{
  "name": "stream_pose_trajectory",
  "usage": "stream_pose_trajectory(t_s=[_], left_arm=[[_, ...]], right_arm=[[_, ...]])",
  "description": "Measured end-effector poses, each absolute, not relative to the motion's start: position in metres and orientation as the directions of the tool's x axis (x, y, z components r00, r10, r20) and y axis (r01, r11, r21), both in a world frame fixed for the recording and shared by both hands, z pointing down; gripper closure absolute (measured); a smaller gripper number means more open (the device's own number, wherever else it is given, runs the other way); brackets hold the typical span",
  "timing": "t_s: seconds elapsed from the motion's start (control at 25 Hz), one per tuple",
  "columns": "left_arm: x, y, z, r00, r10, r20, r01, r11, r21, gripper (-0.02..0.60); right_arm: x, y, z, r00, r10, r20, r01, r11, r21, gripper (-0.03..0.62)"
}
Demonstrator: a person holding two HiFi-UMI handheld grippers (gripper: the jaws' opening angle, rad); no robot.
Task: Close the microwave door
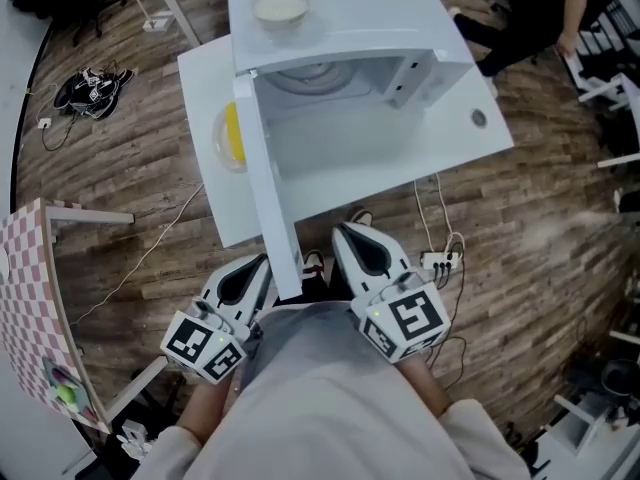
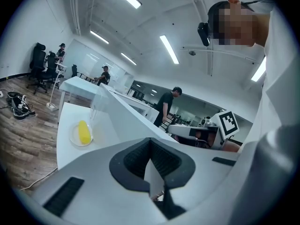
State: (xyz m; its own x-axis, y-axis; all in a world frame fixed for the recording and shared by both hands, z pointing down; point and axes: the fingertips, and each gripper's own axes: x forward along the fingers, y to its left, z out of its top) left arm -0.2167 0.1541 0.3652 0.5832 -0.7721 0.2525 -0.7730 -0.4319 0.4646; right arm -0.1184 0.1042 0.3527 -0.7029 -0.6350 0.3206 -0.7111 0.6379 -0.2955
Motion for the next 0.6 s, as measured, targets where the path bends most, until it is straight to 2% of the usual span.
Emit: stream_pose_trajectory(t_s=[0.6], left_arm=[[-0.201,0.139,0.368,0.615,-0.744,0.263,-0.75,-0.448,0.486,0.565]], right_arm=[[-0.106,0.09,0.355,-0.683,-0.651,0.33,-0.73,0.61,-0.308,0.571]])
